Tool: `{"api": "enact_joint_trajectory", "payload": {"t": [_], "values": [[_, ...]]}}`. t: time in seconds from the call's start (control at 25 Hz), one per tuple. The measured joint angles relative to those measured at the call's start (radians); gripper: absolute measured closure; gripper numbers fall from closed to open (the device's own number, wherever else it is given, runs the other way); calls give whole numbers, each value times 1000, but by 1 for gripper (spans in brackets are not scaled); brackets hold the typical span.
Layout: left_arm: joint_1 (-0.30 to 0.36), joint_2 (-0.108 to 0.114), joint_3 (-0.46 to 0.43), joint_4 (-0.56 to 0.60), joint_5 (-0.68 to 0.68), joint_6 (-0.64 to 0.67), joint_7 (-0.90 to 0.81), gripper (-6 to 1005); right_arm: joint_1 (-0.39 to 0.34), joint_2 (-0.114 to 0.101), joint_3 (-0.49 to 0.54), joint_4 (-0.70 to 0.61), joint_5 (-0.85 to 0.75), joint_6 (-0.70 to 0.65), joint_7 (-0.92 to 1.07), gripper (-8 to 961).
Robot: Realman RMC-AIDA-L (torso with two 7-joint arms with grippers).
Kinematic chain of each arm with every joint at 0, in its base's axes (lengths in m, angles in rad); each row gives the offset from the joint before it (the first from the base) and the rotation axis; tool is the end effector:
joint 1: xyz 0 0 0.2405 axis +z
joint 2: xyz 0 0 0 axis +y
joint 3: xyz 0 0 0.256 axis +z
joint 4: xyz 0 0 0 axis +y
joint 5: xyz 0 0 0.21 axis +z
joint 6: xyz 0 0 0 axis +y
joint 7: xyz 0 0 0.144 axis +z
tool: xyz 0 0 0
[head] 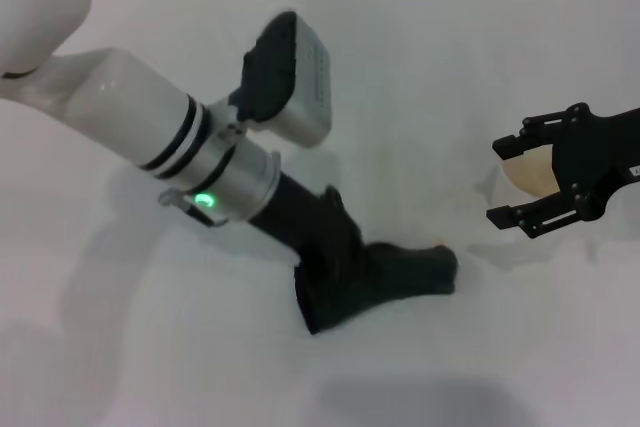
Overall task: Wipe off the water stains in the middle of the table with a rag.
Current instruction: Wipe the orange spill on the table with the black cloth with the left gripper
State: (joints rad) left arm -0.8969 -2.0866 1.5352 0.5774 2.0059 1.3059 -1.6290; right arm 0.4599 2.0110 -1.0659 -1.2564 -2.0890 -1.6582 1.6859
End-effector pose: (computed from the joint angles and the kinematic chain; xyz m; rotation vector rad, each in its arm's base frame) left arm -0.1604 0.3460 -0.1108 2.9948 0.0901 -0.1551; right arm 0.2096 0.3330 0.0505 -2.9311 0.2340 0.1256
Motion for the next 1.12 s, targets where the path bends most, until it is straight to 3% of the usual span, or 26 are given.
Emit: {"api": "enact_joint_trajectory", "payload": {"t": [0.32,0.52,0.76,1.12], "values": [[-6,3,-6,-7,90,-347,-244,896,2,0,3,5,0,7,0,113],[-6,3,-27,-11,118,-428,-310,895,3,0,-1,10,-1,16,0,113],[-6,5,-104,-11,122,-416,-292,893,4,0,0,11,-2,17,0,114],[-11,1,-9,-2,11,-156,-90,891,7,0,1,6,-1,27,0,114]]}}
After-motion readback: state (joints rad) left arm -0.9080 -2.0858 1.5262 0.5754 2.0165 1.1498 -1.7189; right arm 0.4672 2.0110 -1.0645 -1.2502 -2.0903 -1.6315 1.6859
